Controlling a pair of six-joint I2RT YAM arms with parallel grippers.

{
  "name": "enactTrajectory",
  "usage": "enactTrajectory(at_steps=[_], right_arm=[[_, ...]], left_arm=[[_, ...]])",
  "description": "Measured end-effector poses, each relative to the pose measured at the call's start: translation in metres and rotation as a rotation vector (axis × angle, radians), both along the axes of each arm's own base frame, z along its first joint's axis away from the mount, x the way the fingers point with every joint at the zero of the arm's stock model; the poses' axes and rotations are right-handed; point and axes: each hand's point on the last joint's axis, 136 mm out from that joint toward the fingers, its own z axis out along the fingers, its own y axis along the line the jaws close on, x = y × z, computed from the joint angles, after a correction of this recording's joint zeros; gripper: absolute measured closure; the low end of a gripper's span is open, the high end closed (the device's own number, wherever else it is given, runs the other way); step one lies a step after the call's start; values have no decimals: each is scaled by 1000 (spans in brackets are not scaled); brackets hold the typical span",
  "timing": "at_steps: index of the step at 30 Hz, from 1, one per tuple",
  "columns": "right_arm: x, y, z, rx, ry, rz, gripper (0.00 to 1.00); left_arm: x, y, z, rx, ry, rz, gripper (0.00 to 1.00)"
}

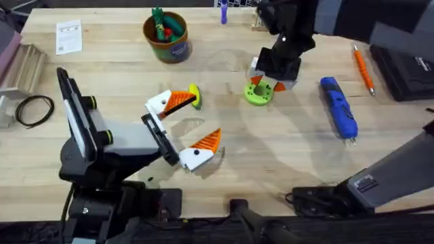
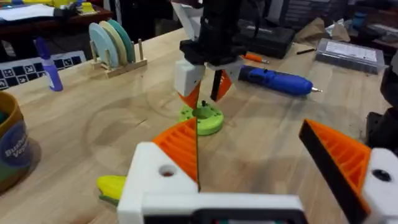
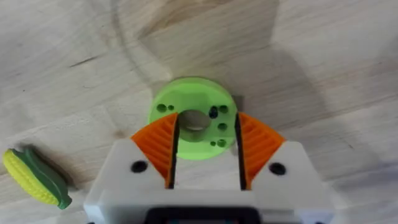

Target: Pick up the gripper from the table and insert it into the empty holder that is missing its gripper. Then pick up a screw, insert it into the mounting hole, and use the screwdriver to tighten it. Finally, clean up the table by picking up the vegetable and placing it into the bucket.

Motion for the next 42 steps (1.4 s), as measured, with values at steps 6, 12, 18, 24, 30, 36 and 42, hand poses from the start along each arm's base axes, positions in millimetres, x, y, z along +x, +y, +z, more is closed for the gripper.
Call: enactTrajectory(at_steps=[6,12,18,24,30,36,42], right_arm=[[0,0,-1,0,1,-3,581],[1,0,-2,-2,1,-3,609],[1,-4,-9,-33,13,-5,619],[2,-5,-10,-38,12,-6,662],[4,-4,-10,-34,2,-6,751],[6,-4,-9,-42,-7,-5,816],[6,-4,-9,-47,-9,-4,896]], left_arm=[[0,0,0,0,0,0,15],[0,0,0,0,1,0,15],[0,0,0,0,0,0,15],[0,0,0,0,0,0,15],[0,0,0,0,0,0,14],[0,0,0,0,0,0,14],[0,0,0,0,1,0,14]])
